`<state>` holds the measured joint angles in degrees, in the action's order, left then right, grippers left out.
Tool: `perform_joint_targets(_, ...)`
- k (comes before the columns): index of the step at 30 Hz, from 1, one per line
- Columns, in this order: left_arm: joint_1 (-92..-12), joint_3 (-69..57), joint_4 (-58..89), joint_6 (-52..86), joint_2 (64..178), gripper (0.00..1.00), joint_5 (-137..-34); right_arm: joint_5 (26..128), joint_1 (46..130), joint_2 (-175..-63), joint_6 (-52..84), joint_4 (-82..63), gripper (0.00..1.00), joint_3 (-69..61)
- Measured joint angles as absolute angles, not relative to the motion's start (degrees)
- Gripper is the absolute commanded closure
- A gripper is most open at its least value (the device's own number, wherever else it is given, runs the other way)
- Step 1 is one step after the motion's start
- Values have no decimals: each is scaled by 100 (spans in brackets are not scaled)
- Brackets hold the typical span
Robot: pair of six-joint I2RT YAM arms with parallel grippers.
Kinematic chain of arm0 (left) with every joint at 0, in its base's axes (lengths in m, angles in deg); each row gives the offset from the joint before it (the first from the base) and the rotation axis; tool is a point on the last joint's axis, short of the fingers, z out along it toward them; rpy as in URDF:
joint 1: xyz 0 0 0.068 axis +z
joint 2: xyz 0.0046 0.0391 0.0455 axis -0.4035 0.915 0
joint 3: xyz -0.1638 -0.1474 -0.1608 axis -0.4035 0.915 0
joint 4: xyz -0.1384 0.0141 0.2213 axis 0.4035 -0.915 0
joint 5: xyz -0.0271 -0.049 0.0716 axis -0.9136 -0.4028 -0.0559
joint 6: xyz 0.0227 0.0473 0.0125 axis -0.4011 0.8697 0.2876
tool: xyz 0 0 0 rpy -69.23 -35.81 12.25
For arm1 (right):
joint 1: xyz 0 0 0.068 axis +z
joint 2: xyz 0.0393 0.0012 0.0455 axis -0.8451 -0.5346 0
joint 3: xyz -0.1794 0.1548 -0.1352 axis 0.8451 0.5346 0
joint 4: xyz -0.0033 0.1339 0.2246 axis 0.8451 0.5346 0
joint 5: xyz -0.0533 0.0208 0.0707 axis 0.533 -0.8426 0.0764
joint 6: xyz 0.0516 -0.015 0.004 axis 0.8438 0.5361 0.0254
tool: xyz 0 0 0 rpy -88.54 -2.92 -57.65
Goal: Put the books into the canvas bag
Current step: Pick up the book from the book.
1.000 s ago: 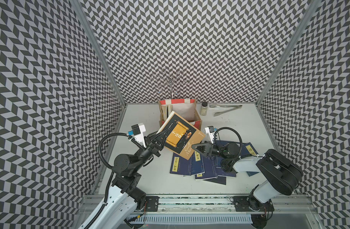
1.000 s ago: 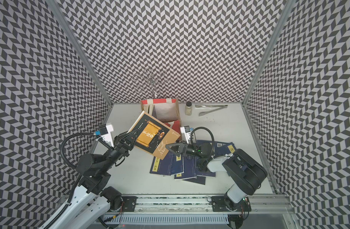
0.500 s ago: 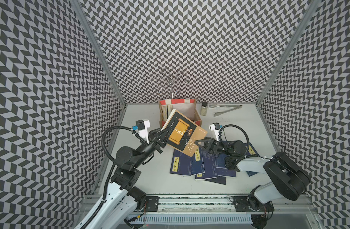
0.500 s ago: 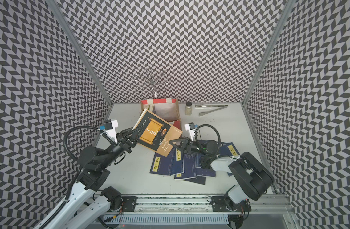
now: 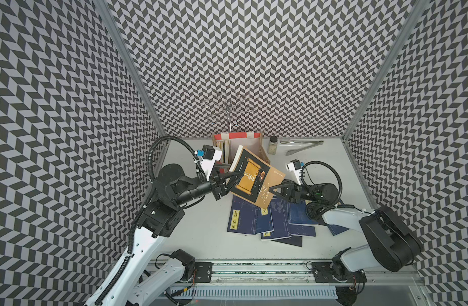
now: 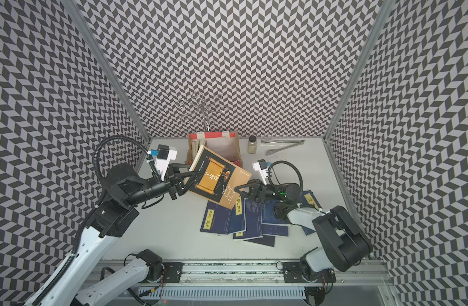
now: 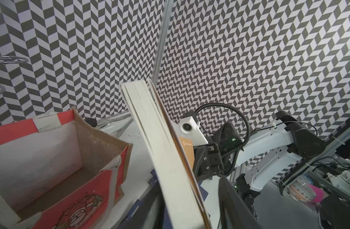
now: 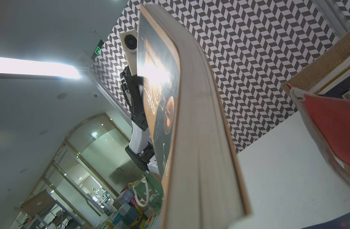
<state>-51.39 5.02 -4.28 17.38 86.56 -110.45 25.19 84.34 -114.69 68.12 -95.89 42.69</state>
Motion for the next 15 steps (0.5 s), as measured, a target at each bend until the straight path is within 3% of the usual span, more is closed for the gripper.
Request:
perform_joint_targets(5,-5139,297,-1160,2111,8899,58,-11067,2141,8147,-11408,6798,-9586,100,4318)
perform_joint_targets(8,-5132,236,-1547,2293,9026,71,-11084,1985,8053,-11406,6796,-9582,100,4328)
perform_joint_targets(13,-5110,177,-1968,2461,9203,100,-10959,1828,7909,-11397,6709,-9573,100,4337)
perform_joint_targets(15,-5108,161,-1984,2444,9231,100,-10918,1793,7883,-11397,6700,-9573,100,4344)
